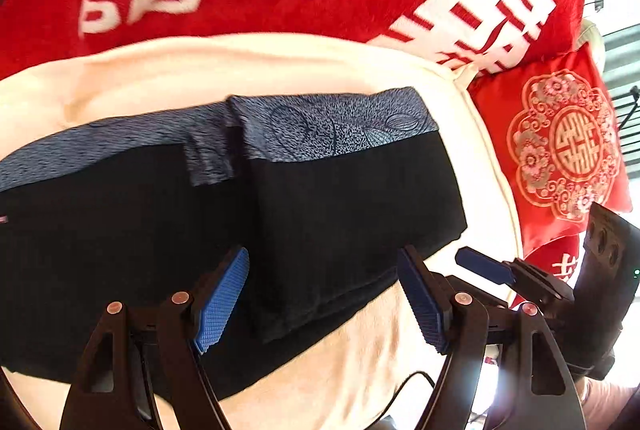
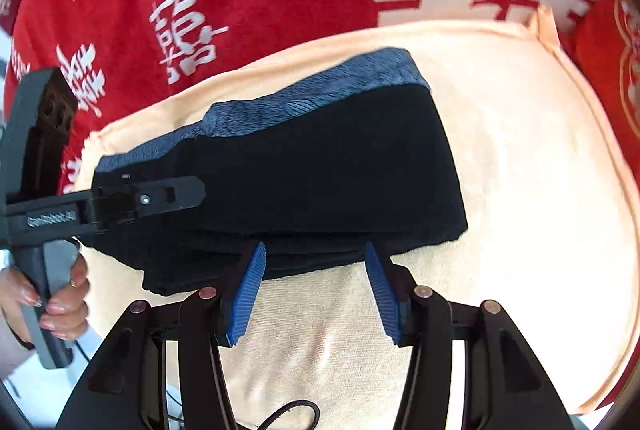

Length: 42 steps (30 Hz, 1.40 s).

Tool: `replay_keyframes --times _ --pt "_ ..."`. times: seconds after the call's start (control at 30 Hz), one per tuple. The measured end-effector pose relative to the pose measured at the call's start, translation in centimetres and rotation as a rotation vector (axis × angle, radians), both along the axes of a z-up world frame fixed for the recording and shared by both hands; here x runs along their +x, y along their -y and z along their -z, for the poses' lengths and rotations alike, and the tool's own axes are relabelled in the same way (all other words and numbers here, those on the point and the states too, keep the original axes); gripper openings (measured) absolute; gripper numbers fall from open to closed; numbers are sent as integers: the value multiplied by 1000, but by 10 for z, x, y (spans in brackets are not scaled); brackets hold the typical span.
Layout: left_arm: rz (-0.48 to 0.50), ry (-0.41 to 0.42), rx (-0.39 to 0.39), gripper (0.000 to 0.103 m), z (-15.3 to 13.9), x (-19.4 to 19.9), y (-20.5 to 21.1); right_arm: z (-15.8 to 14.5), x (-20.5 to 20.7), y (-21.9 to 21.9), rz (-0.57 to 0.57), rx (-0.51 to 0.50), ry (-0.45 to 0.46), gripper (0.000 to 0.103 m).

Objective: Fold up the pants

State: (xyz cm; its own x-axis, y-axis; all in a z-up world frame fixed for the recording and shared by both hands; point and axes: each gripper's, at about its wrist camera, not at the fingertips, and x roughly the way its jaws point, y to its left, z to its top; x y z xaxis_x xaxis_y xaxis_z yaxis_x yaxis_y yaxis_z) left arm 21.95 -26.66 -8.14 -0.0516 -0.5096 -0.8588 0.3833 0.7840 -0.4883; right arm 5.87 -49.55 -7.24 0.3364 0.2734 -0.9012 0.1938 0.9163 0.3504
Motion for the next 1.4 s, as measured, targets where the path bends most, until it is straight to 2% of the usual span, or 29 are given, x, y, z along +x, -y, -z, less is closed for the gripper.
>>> replay_keyframes --times 0.03,0.07,0.1,0.17,0.23,0.37,0.47,0.5,0.7,0.8,0.93,0.97,1.03,1.07,1.1,1.13,1.17,1.23,1.4 --pt "-2 -13 -5 76 6 8 -1 1 -2 4 13 15 0 56" --pt "-7 -31 -27 65 7 9 1 0 -3 8 18 25 2 55" --pt "-5 -44 -44 43 18 10 9 0 -4 11 21 38 4 51" --pt "15 -84 -70 25 21 14 18 -2 -5 19 25 55 7 47" --pt "35 -78 -52 23 17 13 22 -7 -5 30 36 37 15 47" --pt "59 -47 63 23 27 7 12 -3 12 70 89 -3 30 47" --pt "26 -67 66 23 37 5 2 32 30 95 121 83 -56 47" --pt "18 -66 63 23 37 4 1 40 33 97 130 139 -70 41" --pt "52 -23 109 23 39 -13 -1 27 24 59 6 -25 -57 42" --pt "56 -7 123 23 41 -18 0 20 26 58 24 -50 -64 44" --pt "30 8 128 23 39 -18 0 -13 37 43 -36 -115 40 44" --pt "20 15 127 24 37 -19 -2 -17 40 36 -60 -102 42 45" --pt "-6 44 147 42 32 -20 -5 -20 48 19 -108 -67 40 46" --pt "-34 79 188 73 29 -21 -9 -21 49 9 -125 -55 42 48" --pt "-72 119 211 84 23 -22 -18 -21 50 -5 -145 -44 48 52" --pt "-106 144 205 84 18 -22 -26 -22 49 -17 -162 -39 48 54" --pt "-128 142 192 84 16 -21 -34 -21 47 -33 -191 -46 55 56" --pt "-168 125 212 84 18 -18 -50 -19 38 -61 -260 -85 77 56" --pt "-244 76 278 84 35 -14 -90 -10 16 -135 -476 -287 152 56"
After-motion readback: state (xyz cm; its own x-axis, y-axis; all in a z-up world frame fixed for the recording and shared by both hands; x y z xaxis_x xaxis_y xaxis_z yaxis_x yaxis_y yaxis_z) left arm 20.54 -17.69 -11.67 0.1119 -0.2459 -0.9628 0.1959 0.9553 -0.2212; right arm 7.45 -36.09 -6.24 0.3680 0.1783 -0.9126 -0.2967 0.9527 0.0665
